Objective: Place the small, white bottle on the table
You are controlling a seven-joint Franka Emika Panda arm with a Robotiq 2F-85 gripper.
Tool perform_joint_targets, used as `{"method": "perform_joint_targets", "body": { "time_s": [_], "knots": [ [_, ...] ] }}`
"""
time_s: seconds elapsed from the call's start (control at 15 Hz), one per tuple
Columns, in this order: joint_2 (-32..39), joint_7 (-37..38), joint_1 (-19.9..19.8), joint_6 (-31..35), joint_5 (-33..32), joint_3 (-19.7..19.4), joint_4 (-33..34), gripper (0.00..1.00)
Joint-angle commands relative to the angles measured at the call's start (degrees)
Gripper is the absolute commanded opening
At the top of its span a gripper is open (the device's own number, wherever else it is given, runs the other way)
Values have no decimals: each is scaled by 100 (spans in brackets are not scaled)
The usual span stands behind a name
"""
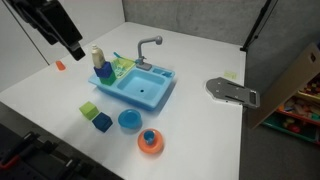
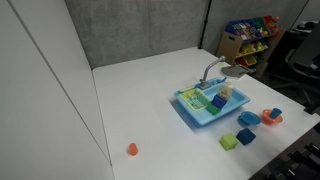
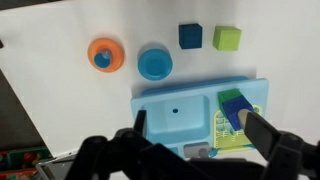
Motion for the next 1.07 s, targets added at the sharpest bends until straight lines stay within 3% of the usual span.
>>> {"method": "perform_joint_targets", "body": {
  "time_s": [0.0, 0.47, 1.0],
  "knots": [
    [553, -263, 218, 356, 351, -96, 156, 100],
    [1602, -398, 616, 1005, 908, -27, 463, 100],
    [2978, -475, 933, 1273, 1411, 200, 1391, 100]
  ]
}}
